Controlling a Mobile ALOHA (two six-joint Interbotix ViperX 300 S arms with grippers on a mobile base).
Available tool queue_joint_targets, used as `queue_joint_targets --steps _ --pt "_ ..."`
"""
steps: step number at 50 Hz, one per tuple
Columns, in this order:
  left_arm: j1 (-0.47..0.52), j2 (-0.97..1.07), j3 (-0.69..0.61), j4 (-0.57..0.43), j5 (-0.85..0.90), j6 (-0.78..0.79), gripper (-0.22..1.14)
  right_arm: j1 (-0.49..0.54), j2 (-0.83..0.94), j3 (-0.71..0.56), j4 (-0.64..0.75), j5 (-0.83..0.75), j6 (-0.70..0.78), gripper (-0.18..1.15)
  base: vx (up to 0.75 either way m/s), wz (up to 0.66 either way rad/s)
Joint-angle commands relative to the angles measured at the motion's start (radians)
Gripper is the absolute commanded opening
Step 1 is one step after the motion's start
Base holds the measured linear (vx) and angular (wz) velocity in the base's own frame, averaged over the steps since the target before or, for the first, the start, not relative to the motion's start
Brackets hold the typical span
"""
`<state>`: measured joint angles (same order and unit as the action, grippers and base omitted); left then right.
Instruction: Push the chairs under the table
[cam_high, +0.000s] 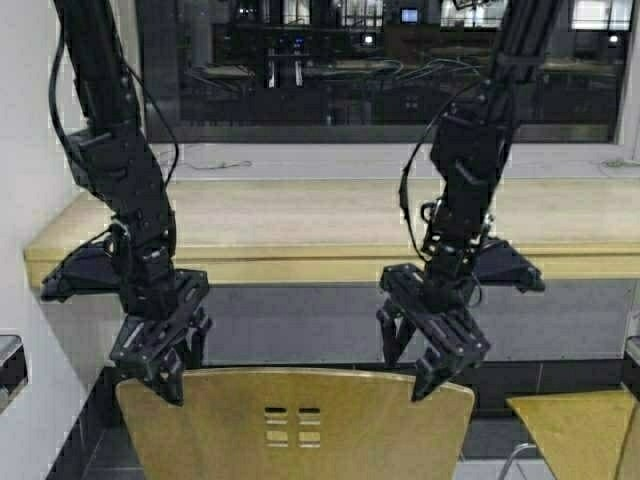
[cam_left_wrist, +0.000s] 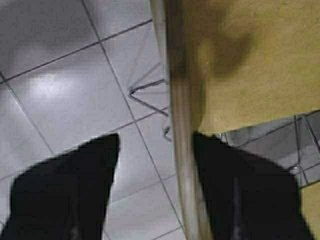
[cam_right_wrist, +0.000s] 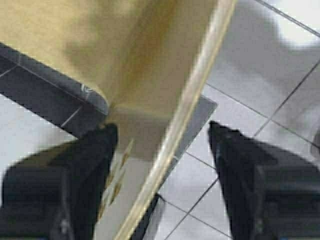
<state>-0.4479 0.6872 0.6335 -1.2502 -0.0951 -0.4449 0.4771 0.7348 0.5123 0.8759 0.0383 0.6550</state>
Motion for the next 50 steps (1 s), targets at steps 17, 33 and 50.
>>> queue_joint_targets --steps 17,33,50 --pt "0.011 0.114 -0.112 0.023 0.048 0.005 0.80 -0.002 0.098 -0.081 0.000 0.017 -0.023 0.90 0.00 0.00" --pt "0.012 0.118 -0.140 0.023 0.066 0.005 0.17 -0.002 0.103 -0.100 -0.002 0.023 -0.038 0.34 0.00 0.00" --pt "0.012 0.109 -0.150 0.023 0.074 0.009 0.04 -0.002 0.110 -0.103 -0.002 0.031 -0.054 0.03 0.05 0.01"
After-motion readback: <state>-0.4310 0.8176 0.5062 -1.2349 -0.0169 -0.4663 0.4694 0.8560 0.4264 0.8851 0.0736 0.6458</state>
